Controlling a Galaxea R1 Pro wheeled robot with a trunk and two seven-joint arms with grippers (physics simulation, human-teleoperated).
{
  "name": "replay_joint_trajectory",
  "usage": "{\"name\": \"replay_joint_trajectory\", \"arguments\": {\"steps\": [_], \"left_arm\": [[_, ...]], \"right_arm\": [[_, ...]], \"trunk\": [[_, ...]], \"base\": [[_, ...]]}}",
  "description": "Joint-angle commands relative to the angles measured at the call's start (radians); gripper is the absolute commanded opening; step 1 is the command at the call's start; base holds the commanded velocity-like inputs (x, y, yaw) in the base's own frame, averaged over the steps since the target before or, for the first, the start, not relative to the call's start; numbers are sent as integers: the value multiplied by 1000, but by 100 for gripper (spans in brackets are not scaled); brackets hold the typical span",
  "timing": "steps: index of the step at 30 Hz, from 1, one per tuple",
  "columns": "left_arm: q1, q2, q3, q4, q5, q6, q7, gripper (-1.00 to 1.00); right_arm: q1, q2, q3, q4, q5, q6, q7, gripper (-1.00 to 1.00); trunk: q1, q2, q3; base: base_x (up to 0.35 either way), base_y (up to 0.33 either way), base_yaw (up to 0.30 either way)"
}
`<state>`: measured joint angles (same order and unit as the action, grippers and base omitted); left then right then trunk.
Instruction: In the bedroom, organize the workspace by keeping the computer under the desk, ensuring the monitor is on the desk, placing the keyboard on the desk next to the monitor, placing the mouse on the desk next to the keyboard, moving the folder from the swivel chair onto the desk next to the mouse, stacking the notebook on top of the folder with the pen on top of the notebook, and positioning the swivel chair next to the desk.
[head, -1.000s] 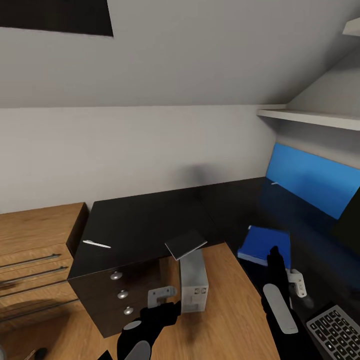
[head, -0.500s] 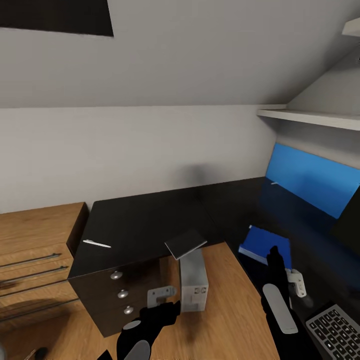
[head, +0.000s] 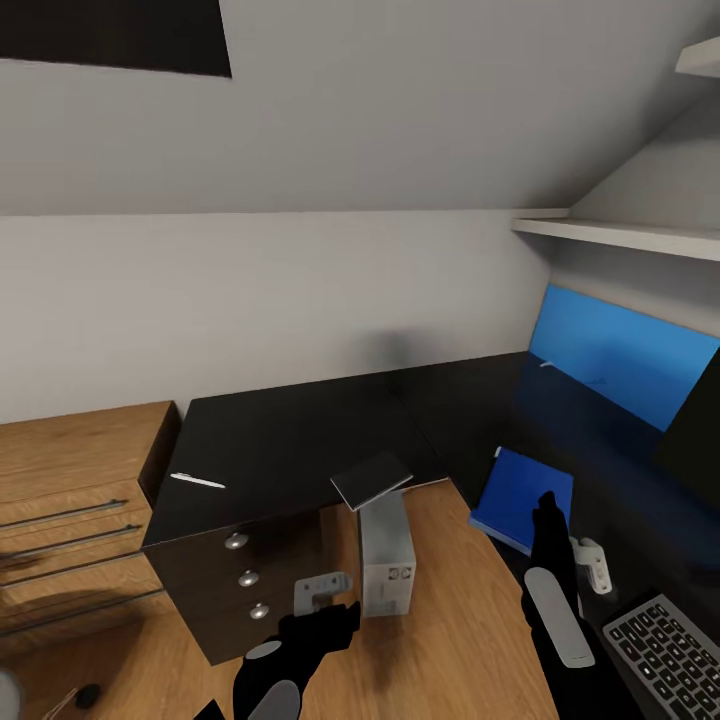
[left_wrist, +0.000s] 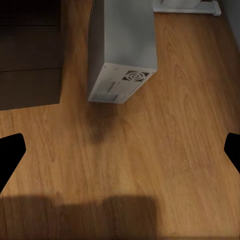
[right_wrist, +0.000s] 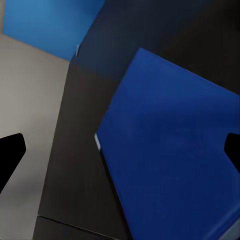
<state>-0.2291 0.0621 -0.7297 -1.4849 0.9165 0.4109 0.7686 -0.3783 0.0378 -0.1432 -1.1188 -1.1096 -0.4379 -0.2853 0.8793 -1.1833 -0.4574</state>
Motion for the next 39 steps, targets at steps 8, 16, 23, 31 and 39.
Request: {"name": "replay_joint_trajectory", "arguments": {"steps": [8,16,23,31,39], "left_arm": [[-1,1,-2,-2,5,2,9,100],[-1,1,4,-1,5,2,11,100],[-1,2,22,-3,5,0,12,100],[-1,-1,96,-29,5,-1,13,100],[-1,0,119,-32,8,-1,18,100]], "right_arm": [[-1,3,2,-6,-9,-6,11,100],[-1,57,45,-2,-12,-5,16,100],[-1,92,168,70,-13,-4,17,100],[-1,98,227,112,-13,-1,15,100],[-1,98,230,113,-15,2,19,100]], "trunk": [[0,-1,-1],[0,-1,-1],[0,-1,-1],[0,-1,-1],[31,-57,-26]], "base": [[0,0,0],[0,0,45],[0,0,221],[0,0,244],[0,0,68]]}}
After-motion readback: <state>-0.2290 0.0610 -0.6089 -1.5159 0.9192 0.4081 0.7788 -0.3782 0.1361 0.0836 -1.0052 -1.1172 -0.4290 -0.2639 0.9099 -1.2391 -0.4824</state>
